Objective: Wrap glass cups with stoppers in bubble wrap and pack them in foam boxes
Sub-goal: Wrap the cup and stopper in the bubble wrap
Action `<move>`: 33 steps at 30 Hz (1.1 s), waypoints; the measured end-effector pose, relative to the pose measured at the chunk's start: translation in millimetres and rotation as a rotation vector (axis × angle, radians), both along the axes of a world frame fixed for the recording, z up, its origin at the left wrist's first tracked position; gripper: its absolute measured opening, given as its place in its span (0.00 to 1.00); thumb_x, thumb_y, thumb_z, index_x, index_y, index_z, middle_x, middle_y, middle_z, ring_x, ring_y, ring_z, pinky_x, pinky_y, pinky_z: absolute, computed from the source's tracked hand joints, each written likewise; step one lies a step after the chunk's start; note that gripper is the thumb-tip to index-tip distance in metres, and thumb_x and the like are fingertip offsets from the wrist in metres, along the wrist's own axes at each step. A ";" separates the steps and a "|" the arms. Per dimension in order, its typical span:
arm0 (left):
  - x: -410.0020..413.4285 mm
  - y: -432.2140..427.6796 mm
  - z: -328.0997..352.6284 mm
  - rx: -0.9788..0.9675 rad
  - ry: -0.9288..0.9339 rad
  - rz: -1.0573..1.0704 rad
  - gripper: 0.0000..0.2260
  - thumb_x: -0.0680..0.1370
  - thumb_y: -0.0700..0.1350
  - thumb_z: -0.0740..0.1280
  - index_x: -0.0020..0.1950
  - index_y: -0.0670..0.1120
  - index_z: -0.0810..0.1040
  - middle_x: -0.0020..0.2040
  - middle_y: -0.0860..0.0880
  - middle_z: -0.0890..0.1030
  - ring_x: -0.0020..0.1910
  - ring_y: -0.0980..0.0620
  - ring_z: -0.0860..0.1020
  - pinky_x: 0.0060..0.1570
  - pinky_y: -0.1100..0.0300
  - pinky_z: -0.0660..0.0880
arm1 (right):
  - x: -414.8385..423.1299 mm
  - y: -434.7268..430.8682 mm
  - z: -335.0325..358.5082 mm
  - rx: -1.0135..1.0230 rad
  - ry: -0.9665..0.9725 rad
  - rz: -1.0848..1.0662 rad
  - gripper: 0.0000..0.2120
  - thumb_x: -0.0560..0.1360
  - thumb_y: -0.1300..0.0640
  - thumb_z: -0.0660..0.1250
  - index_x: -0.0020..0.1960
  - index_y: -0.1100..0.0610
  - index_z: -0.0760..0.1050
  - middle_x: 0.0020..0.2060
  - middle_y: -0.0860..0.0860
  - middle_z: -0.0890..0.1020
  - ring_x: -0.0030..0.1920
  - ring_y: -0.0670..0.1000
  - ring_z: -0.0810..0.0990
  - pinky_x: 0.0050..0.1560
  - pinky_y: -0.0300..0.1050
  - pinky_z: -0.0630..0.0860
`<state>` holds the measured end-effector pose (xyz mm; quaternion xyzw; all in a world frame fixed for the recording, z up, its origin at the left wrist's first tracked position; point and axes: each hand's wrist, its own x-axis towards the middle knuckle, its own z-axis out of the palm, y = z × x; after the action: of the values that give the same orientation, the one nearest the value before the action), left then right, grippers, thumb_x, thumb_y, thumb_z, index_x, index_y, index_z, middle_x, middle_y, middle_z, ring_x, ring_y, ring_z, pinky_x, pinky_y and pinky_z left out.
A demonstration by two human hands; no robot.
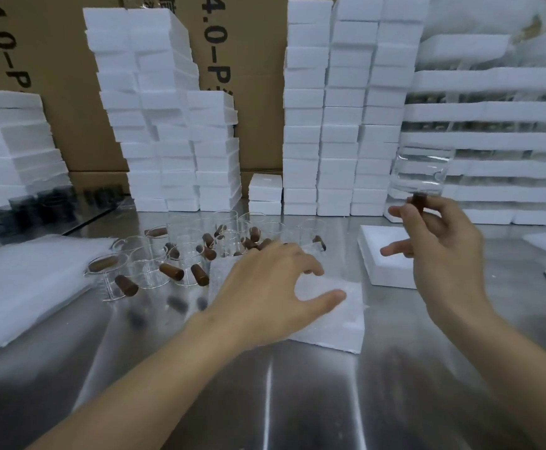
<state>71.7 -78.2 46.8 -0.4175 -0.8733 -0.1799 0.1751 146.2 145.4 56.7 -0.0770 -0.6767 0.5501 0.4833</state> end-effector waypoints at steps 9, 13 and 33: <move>-2.7 9.7 -13.1 0.067 -0.084 0.046 0.12 0.81 0.60 0.71 0.63 0.61 0.84 0.48 0.64 0.82 0.46 0.63 0.73 0.42 0.71 0.62 | -2.1 -5.6 -5.4 0.074 -0.123 0.118 0.02 0.82 0.50 0.71 0.53 0.46 0.81 0.49 0.45 0.88 0.33 0.55 0.88 0.42 0.49 0.73; -6.1 9.0 -15.2 0.108 -0.196 0.062 0.08 0.82 0.53 0.72 0.60 0.60 0.86 0.41 0.66 0.80 0.41 0.66 0.76 0.40 0.70 0.65 | -1.7 -8.3 -6.0 0.095 -0.156 0.113 0.03 0.81 0.50 0.71 0.53 0.47 0.81 0.49 0.44 0.88 0.32 0.55 0.87 0.42 0.52 0.73; 0.2 5.2 2.4 0.702 -0.041 0.045 0.06 0.77 0.49 0.75 0.46 0.60 0.81 0.44 0.60 0.81 0.41 0.55 0.81 0.40 0.52 0.79 | 6.0 -34.8 0.2 0.043 -0.313 0.395 0.07 0.82 0.50 0.69 0.50 0.52 0.83 0.46 0.50 0.89 0.22 0.52 0.74 0.29 0.32 0.69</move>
<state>71.9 -73.0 49.1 -0.3089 -0.7706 -0.4736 0.2941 152.1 110.5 56.9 -0.0172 -0.7566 0.6009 0.2572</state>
